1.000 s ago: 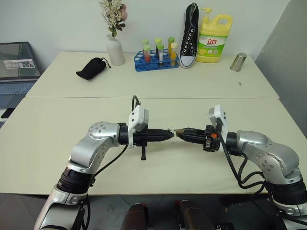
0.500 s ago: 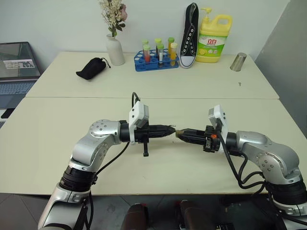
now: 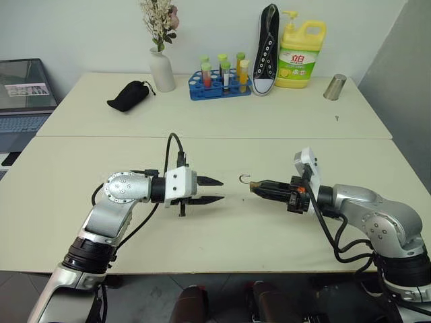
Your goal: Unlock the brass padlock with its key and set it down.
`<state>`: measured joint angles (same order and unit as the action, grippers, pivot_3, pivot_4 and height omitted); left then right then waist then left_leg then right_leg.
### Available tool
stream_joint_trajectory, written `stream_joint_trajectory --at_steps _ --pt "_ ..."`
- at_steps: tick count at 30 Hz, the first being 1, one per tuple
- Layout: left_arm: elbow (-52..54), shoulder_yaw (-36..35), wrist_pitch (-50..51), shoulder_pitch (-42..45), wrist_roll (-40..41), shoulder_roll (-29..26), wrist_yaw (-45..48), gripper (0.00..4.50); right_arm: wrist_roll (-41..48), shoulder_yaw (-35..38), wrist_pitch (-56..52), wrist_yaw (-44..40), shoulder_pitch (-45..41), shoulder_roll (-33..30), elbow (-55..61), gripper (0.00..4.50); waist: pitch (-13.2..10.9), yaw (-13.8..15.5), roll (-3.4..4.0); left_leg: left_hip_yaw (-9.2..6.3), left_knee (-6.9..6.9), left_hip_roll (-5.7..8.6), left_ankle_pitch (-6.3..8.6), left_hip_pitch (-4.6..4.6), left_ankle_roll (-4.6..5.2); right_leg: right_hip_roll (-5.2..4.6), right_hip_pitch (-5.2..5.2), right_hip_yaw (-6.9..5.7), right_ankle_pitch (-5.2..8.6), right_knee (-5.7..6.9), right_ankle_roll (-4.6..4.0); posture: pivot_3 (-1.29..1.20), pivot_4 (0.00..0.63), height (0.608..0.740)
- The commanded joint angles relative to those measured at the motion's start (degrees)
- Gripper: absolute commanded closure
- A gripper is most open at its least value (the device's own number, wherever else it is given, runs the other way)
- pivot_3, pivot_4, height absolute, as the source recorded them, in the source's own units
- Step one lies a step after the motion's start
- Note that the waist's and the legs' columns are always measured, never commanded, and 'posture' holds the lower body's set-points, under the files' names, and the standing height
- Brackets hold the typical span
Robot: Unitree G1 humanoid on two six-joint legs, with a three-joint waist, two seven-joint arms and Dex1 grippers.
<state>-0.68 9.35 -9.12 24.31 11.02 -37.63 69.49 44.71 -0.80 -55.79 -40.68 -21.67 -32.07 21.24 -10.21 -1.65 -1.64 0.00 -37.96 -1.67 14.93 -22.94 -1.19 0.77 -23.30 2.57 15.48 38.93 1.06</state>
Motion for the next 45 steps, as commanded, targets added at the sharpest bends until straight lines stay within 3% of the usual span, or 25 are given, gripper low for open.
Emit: stream_joint_trajectory --at_steps 1,6,17,23,32,36,40,45 --pt "-0.9 -0.7 -6.4 0.0 -0.5 -0.6 0.7 1.59 3.0 1.3 -5.6 4.6 -1.9 3.1 -1.6 4.32 0.0 0.0 0.00 -0.01 0.00 -0.01 0.00 -0.01 0.00 0.00 0.00 0.01 0.00 0.00 0.00 0.00 0.150 0.740" --pt "0.4 -0.1 -7.1 -0.6 0.3 -1.6 2.5 0.00 5.3 3.8 -13.7 12.0 -4.8 8.9 -7.0 4.32 0.0 -0.1 0.01 -0.01 0.01 -0.06 0.00 -0.01 0.00 0.00 -0.03 0.04 -0.06 0.04 -0.10 0.00 0.150 0.740" --pt "4.5 -0.2 -4.3 -2.3 -0.4 -2.3 1.6 0.00 2.1 1.8 -18.6 16.1 -6.7 13.2 -14.6 4.32 0.0 -0.2 0.02 -0.01 0.02 -0.03 0.00 -0.03 0.01 0.01 -0.04 0.01 -0.02 0.03 -0.03 0.00 0.150 0.740" --pt "6.9 0.4 -3.6 -3.6 -0.7 -2.3 1.4 0.00 -0.4 0.3 -20.1 14.7 -8.2 11.5 -19.1 4.32 0.0 -0.2 0.03 -0.01 0.02 -0.04 0.00 -0.03 0.01 0.02 -0.05 0.00 0.00 0.02 0.00 0.00 0.150 0.740" --pt "7.6 1.1 -0.2 -4.1 0.1 -2.1 1.8 0.00 -3.0 -1.6 -20.1 11.0 -7.3 4.9 -17.4 1.36 0.0 0.0 0.02 -0.02 0.01 0.00 0.00 -0.01 0.01 0.01 -0.01 -0.03 0.00 0.02 0.01 0.00 0.150 0.740" --pt "7.1 -0.1 6.8 -4.1 1.8 -1.7 -0.4 0.00 -7.7 -7.6 -11.7 4.4 -3.1 -5.7 -9.4 0.05 0.0 0.4 0.03 -0.05 -0.01 0.05 0.00 -0.02 0.01 -0.04 0.02 -0.05 0.01 -0.01 0.03 0.00 0.150 0.740" --pt "7.6 -1.0 15.2 -3.6 2.8 -2.0 -2.8 0.00 -13.2 -9.6 1.8 -0.9 2.0 -13.5 -0.4 0.02 0.0 0.2 0.00 -0.04 -0.01 0.06 0.01 -0.04 0.02 -0.07 0.03 -0.11 0.02 -0.11 0.05 0.00 0.150 0.740" --pt "8.4 -0.5 16.4 -3.4 2.0 -3.7 -1.7 0.00 -17.4 -6.5 10.0 0.1 6.9 -14.3 4.8 0.02 0.0 -0.4 0.01 -0.03 0.04 -0.09 0.01 0.00 0.02 0.03 -0.02 -0.06 0.02 -0.04 0.04 0.00 0.150 0.740"
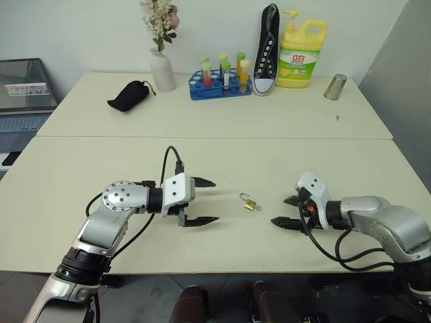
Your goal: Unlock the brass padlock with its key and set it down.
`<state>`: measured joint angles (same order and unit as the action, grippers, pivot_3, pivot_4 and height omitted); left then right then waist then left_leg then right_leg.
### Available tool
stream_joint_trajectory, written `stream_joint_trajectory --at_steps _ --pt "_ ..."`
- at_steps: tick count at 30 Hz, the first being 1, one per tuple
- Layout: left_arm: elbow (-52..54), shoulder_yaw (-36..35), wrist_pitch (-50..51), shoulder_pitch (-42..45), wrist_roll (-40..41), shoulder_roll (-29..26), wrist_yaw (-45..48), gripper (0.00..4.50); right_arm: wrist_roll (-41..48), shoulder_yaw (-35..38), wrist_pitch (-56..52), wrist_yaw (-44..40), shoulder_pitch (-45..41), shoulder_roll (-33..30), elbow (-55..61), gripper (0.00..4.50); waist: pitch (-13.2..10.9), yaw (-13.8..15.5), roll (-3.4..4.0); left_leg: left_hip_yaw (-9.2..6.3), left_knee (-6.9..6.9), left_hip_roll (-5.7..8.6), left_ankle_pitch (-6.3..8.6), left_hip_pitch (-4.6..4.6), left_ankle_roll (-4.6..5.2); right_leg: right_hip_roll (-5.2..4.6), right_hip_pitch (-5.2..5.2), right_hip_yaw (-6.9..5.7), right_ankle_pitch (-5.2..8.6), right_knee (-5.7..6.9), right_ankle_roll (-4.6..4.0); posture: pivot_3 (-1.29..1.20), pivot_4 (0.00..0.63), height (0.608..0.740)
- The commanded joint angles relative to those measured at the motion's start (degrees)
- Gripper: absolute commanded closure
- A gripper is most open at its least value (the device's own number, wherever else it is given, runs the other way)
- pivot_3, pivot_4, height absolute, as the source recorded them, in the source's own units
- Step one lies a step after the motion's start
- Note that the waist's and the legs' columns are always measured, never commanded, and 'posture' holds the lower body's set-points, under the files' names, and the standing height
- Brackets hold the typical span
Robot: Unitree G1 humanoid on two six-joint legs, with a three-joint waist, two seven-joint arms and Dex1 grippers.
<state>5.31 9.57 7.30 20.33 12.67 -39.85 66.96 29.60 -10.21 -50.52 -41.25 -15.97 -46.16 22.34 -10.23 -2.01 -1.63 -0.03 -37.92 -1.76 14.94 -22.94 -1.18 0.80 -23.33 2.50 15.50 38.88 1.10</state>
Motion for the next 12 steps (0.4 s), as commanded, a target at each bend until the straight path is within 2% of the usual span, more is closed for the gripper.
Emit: stream_joint_trajectory --at_steps 1,5,12 --pt "2.4 -0.6 -0.6 0.7 0.3 -1.9 1.5 0.00 -2.4 4.1 6.4 0.5 2.5 -0.3 5.1 0.02 0.0 0.0 0.00 -0.01 0.00 -0.03 0.00 0.00 0.00 0.00 -0.01 0.00 0.00 0.00 0.00 0.00 0.150 0.740" --pt "2.4 0.0 -0.8 1.2 0.5 -2.7 3.4 0.00 -2.1 6.6 11.3 -2.6 5.0 -1.0 7.8 0.02 0.0 0.2 0.01 0.00 0.01 0.03 0.00 -0.01 -0.01 0.04 -0.01 -0.01 0.00 0.01 -0.01 0.00 0.150 0.740" --pt "1.5 -0.5 3.2 4.1 3.9 -1.9 5.9 0.00 0.3 10.6 10.9 -5.1 6.0 -2.1 9.2 0.02 0.0 0.3 -0.02 0.06 -0.04 0.08 0.00 -0.01 -0.01 0.01 0.01 -0.01 0.00 0.00 0.00 0.00 0.150 0.740"
